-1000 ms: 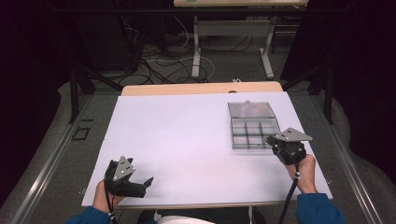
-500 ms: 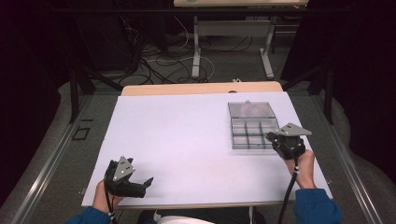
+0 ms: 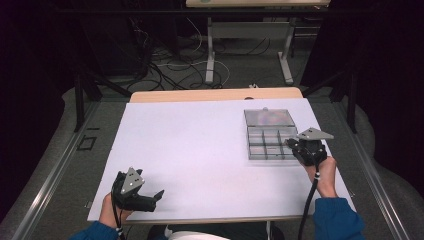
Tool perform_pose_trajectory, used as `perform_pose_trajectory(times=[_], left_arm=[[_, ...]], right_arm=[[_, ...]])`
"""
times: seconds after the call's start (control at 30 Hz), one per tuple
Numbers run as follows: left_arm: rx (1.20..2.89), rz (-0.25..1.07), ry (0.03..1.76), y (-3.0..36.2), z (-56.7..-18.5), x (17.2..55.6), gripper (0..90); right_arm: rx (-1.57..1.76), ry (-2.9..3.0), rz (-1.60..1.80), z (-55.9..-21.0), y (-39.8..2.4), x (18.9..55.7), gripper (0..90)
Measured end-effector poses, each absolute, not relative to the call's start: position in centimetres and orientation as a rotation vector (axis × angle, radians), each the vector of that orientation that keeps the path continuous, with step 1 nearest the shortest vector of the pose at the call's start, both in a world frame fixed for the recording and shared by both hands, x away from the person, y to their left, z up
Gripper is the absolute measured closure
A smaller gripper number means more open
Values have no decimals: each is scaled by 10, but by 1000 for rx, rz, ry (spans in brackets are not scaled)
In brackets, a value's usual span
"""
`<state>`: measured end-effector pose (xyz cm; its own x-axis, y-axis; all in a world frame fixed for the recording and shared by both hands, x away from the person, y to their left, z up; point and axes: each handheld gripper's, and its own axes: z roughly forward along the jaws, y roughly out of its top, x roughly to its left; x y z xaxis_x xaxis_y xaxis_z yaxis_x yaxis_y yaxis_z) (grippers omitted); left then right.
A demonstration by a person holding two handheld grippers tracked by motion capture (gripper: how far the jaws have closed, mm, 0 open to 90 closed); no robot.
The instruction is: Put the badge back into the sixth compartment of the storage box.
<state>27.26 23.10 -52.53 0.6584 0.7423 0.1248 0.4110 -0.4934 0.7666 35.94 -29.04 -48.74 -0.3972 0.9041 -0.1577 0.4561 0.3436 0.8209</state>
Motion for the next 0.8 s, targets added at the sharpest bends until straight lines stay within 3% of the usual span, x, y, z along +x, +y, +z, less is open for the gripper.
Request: perform_pose_trajectory(times=[0.8], left_arm=[[2148,590,881,232,-524,273,1]], right_arm=[[1286,2038,904,-502,-295,382,872]])
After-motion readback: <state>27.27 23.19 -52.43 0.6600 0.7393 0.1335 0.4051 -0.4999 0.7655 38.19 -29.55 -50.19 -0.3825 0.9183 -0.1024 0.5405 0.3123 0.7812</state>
